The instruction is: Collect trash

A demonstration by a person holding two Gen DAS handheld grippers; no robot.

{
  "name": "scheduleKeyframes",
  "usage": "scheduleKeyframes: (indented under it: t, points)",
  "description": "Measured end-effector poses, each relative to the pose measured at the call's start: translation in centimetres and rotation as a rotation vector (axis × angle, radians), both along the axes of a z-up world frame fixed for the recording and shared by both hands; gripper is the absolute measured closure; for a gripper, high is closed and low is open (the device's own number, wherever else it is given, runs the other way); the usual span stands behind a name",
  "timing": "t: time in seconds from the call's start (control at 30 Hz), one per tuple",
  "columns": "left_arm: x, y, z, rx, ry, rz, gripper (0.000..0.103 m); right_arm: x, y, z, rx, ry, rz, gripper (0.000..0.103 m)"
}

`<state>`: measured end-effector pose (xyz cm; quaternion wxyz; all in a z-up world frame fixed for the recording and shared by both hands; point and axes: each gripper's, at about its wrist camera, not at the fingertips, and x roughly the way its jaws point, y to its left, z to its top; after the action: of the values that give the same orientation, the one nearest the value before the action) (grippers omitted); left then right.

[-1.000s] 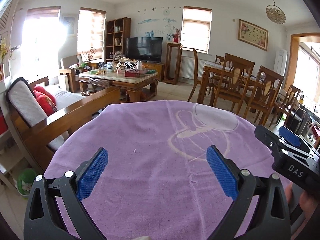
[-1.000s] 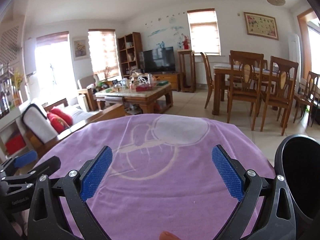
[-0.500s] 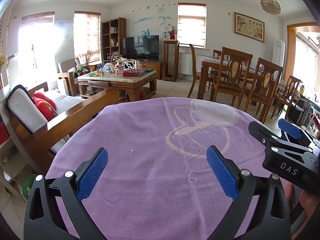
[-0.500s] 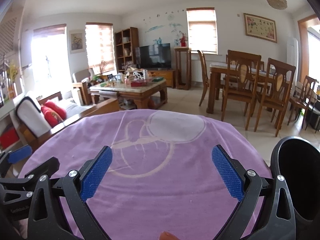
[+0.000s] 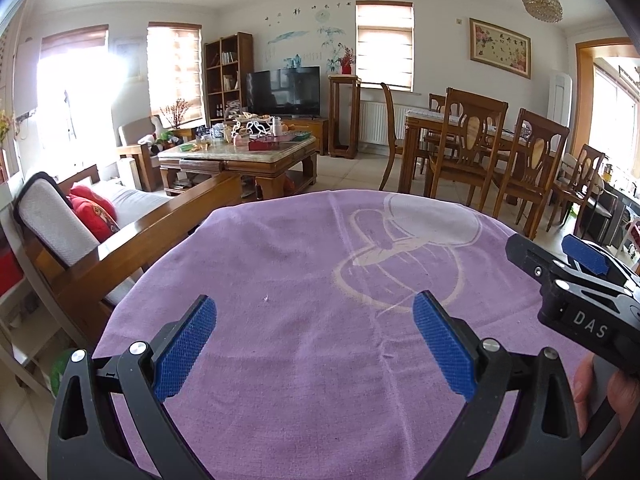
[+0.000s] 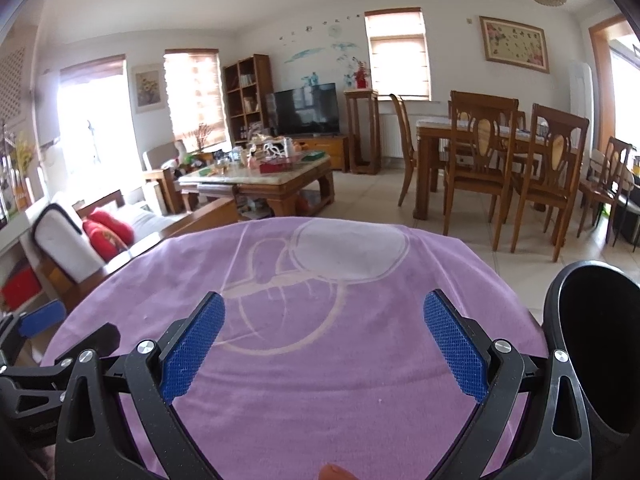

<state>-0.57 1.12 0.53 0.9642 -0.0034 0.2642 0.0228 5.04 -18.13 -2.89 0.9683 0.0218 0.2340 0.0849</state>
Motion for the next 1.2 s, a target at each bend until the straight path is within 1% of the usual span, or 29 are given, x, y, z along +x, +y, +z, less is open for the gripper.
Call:
scheduleKeyframes:
  t: [1.2]
  points:
    - [-0.36, -0.07, -0.17, 0.007, 0.002, 0.004, 0.005, -0.32, 0.06, 0.10, 0.006, 0.000, -0.001, 0.005]
